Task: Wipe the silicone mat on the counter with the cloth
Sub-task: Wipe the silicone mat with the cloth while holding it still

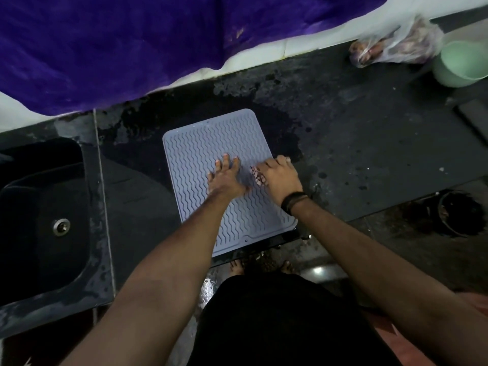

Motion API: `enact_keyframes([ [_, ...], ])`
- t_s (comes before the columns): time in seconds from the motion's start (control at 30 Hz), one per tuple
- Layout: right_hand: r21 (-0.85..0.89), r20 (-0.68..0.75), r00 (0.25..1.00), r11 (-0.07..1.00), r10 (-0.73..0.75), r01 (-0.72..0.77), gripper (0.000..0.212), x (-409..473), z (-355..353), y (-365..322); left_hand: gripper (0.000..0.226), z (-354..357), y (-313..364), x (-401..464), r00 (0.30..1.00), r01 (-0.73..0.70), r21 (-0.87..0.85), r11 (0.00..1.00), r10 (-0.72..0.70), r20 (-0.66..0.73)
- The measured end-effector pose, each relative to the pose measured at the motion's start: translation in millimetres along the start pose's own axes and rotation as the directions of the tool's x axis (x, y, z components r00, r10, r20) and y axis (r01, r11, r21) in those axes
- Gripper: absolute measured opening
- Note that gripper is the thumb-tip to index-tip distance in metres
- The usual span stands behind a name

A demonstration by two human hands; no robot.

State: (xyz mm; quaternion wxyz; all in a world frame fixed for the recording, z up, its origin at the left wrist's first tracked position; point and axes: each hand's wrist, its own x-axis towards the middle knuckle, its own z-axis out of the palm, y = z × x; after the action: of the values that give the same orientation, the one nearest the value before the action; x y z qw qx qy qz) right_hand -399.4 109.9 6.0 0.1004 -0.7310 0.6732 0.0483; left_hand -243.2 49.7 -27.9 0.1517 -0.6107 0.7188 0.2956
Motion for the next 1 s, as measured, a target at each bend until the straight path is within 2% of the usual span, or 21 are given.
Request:
enact_keyframes([
  [0.17,0.018,0.075,0.997,1.000,-0.027,0.025,0.048,-26,23,-13,0.106,0,-2,0,1.000,-0.014,-0.018,1.000,0.015,0.016],
  [0.27,0.039,0.006,0.999,0.999,-0.034,0.034,0.047,-62,33,-9,0.103,-12,-7,-2,0.996,-0.070,-0.065,0.995,0.073,0.048],
  [0.33,0.043,-0.039,0.999,0.999,-0.030,0.031,0.045,-68,34,-4,0.096,-25,-25,-3,0.991,-0.134,-0.178,0.975,0.137,0.006],
  [0.4,0.032,-0.009,1.000,0.999,-0.007,0.007,0.049,-62,31,-6,0.091,-38,-58,-9,0.986,-0.163,-0.238,0.957,0.149,-0.076],
  [0.5,0.107,-0.007,0.997,0.992,0.072,-0.070,0.059,-47,23,-19,0.088,-49,-119,-17,0.989,-0.093,-0.165,0.982,0.072,-0.133],
  [0.6,0.193,-0.070,0.996,0.980,0.064,-0.049,0.063,-31,15,-49,0.089,-47,-154,-24,0.995,-0.080,-0.024,0.996,0.079,-0.068],
  [0.67,0.208,-0.083,0.996,0.978,0.014,0.003,0.064,-12,12,-81,0.091,-37,-161,-29,0.995,-0.095,0.003,0.996,0.095,-0.009],
  [0.87,0.039,0.041,0.992,0.993,-0.117,0.116,0.055,-4,34,-179,0.091,-29,-159,-31,0.999,-0.051,0.058,0.997,0.050,0.016],
  [1.0,-0.033,0.019,0.972,0.972,-0.233,0.233,0.057,-24,44,-156,0.095,-29,-161,-34,0.998,-0.059,0.035,0.998,0.058,0.038],
])
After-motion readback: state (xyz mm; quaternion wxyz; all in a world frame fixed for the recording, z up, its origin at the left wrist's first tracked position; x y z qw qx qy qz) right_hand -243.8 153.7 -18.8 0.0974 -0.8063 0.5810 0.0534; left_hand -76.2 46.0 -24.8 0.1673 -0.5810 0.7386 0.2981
